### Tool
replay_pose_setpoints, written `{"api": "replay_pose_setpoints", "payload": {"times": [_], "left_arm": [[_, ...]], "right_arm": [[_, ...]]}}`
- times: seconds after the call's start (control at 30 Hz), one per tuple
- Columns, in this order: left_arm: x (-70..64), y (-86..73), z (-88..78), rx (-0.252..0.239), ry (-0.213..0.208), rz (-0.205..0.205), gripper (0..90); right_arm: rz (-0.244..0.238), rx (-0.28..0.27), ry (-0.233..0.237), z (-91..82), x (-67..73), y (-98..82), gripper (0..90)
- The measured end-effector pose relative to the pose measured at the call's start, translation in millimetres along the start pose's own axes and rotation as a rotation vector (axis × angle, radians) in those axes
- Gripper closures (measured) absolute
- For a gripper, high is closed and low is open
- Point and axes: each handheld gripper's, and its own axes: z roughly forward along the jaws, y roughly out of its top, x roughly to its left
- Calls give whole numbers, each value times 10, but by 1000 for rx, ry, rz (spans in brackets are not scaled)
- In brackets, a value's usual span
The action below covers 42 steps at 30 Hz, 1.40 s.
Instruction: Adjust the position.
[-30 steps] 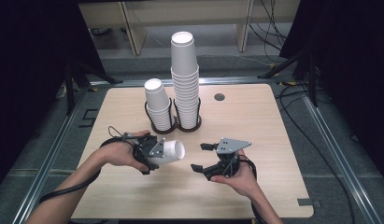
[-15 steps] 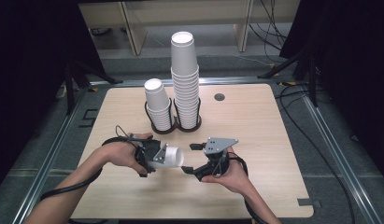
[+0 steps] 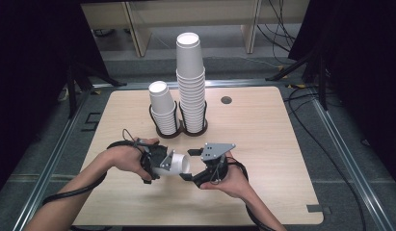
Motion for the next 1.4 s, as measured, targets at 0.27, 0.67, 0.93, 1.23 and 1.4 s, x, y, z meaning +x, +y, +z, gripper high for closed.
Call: {"api": "replay_pose_setpoints", "payload": {"times": [0.27, 0.67, 0.93, 1.23, 1.4], "left_arm": [[-3, 31, -2, -4, -4, 14, 197], [-10, 61, -7, -8, -9, 28, 197], [-7, 81, -25, -13, -9, 36, 197], [-7, 88, -35, -20, -12, 37, 196], [-6, 81, -29, -27, -12, 37, 193]], "right_arm": [[-35, -5, 3, 78, -13, -1, 157], [-58, -1, 23, 131, -32, 1, 178], [-57, -2, 19, 140, -29, 4, 200], [-54, -6, 29, 144, -29, -9, 241], [-21, 8, 48, 145, -17, -24, 259]]}}
